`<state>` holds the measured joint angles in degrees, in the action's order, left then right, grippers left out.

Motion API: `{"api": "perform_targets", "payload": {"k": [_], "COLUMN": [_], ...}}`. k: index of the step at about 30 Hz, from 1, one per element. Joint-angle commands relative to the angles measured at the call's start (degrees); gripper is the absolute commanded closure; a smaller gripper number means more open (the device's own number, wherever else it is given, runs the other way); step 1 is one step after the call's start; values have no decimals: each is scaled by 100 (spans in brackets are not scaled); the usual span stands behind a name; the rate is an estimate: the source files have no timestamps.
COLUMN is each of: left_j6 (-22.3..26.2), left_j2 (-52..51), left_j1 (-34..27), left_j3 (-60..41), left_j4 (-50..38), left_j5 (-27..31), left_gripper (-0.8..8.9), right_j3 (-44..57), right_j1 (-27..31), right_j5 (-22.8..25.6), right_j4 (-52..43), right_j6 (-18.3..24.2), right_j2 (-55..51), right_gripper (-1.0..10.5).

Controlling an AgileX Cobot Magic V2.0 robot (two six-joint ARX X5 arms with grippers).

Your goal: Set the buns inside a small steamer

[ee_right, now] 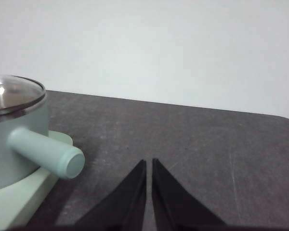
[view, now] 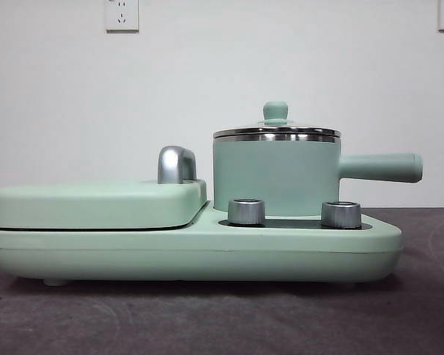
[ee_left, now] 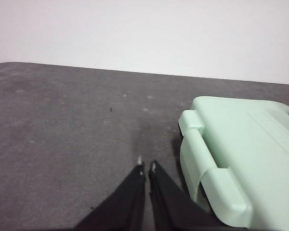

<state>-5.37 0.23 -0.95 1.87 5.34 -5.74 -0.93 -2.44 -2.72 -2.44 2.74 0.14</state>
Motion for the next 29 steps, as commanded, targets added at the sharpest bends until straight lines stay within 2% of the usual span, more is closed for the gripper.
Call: {"api": "perform_targets", "payload": {"k": [1, 29], "left_j6": [-2, -2], "left_j2": [-4, -4], "left_j1": [-11, -11], "left_j3": [-107, -107], "left_j4": [-66, -66], "left_j5": [15, 15], "left_gripper": [794, 794], "right_j3": [26, 24], "right_j1": [7, 7], "right_j5": [20, 20], "right_j4": [-131, -184], "right_j6": [-33, -33], "right_j2": [7, 7], "right_gripper": [928, 928]}}
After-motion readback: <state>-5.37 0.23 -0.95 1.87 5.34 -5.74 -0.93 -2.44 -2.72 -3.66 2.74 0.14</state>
